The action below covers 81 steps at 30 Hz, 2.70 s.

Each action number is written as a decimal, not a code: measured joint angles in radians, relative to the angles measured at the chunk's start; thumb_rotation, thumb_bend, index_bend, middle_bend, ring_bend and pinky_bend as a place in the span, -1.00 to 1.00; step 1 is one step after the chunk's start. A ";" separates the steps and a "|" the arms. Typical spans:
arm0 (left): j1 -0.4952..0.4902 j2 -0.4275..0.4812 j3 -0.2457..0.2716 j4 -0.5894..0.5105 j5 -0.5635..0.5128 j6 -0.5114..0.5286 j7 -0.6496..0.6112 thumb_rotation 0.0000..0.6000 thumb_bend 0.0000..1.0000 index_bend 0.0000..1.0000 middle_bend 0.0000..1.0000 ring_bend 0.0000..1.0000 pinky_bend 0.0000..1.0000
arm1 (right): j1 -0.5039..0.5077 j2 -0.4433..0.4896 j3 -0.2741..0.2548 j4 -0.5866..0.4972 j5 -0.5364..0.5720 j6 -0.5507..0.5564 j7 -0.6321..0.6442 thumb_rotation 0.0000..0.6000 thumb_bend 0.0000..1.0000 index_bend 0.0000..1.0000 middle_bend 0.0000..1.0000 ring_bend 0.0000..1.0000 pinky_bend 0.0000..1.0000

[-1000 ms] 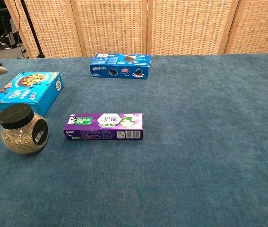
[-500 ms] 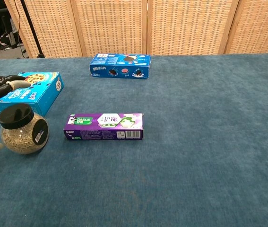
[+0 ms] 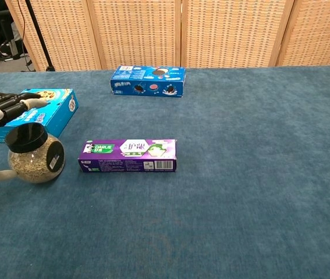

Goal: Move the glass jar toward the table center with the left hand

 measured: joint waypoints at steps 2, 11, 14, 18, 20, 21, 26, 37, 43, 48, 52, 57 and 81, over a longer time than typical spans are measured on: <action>-0.005 -0.004 -0.001 0.002 -0.003 -0.003 -0.006 1.00 -1.00 -1.00 -1.00 -1.00 -1.00 | 0.001 0.000 0.000 0.000 0.002 -0.002 0.000 1.00 -1.00 -1.00 -1.00 -1.00 -1.00; -0.024 -0.026 -0.017 0.013 -0.043 -0.023 0.000 1.00 -1.00 -1.00 -1.00 -1.00 -1.00 | 0.001 0.004 0.004 0.002 0.012 -0.006 0.015 1.00 -1.00 -1.00 -1.00 -1.00 -1.00; -0.034 -0.028 -0.026 0.022 -0.056 -0.029 0.000 1.00 -1.00 -1.00 -1.00 -1.00 -1.00 | 0.001 0.005 0.003 0.002 0.011 -0.010 0.017 1.00 -1.00 -1.00 -1.00 -1.00 -1.00; -0.040 -0.019 -0.025 0.020 -0.059 -0.031 -0.005 1.00 -1.00 -1.00 -1.00 -1.00 -1.00 | 0.002 0.005 0.005 0.002 0.015 -0.012 0.019 1.00 -1.00 -1.00 -1.00 -1.00 -1.00; -0.041 -0.014 -0.021 0.020 -0.058 -0.031 -0.006 1.00 -1.00 -1.00 -1.00 -1.00 -1.00 | 0.002 0.006 0.006 0.003 0.017 -0.013 0.021 1.00 -1.00 -1.00 -1.00 -1.00 -1.00; -0.042 -0.011 -0.020 0.022 -0.058 -0.031 -0.007 1.00 -1.00 -1.00 -1.00 -1.00 -1.00 | 0.003 0.006 0.006 0.003 0.017 -0.014 0.021 1.00 -1.00 -1.00 -1.00 -1.00 -1.00; -0.051 -0.007 -0.020 0.035 -0.063 -0.035 -0.017 1.00 -1.00 -1.00 -1.00 -1.00 -1.00 | 0.002 0.006 0.005 0.002 0.015 -0.014 0.021 1.00 -1.00 -1.00 -1.00 -1.00 -1.00; -0.079 -0.026 -0.037 0.090 -0.068 -0.031 -0.061 1.00 -1.00 -1.00 -1.00 -1.00 -1.00 | 0.003 0.003 0.003 0.002 0.011 -0.013 0.013 1.00 -1.00 -1.00 -1.00 -1.00 -1.00; -0.089 -0.028 -0.045 0.097 -0.081 -0.034 -0.060 1.00 -1.00 -1.00 -1.00 -1.00 -1.00 | 0.004 0.005 0.004 0.004 0.015 -0.017 0.018 1.00 -1.00 -1.00 -1.00 -1.00 -1.00; -0.105 -0.034 -0.055 0.103 -0.100 -0.056 -0.055 1.00 -1.00 -1.00 -1.00 -1.00 -1.00 | 0.003 0.005 0.003 0.003 0.013 -0.015 0.018 1.00 -1.00 -1.00 -1.00 -1.00 -1.00; -0.118 -0.044 -0.064 0.112 -0.118 -0.074 -0.048 1.00 -1.00 -1.00 -1.00 -1.00 -1.00 | 0.003 0.005 0.004 0.004 0.016 -0.016 0.020 1.00 -1.00 -1.00 -1.00 -1.00 -1.00; -0.132 -0.062 -0.069 0.132 -0.131 -0.086 -0.056 1.00 -1.00 -1.00 -1.00 -1.00 -1.00 | 0.005 0.005 0.006 0.006 0.020 -0.021 0.021 1.00 -1.00 -1.00 -1.00 -1.00 -1.00; -0.202 -0.082 -0.127 0.131 -0.232 -0.130 0.044 1.00 -1.00 -1.00 -1.00 -1.00 -1.00 | 0.010 0.006 0.008 0.009 0.031 -0.036 0.028 1.00 -1.00 -1.00 -1.00 -1.00 -1.00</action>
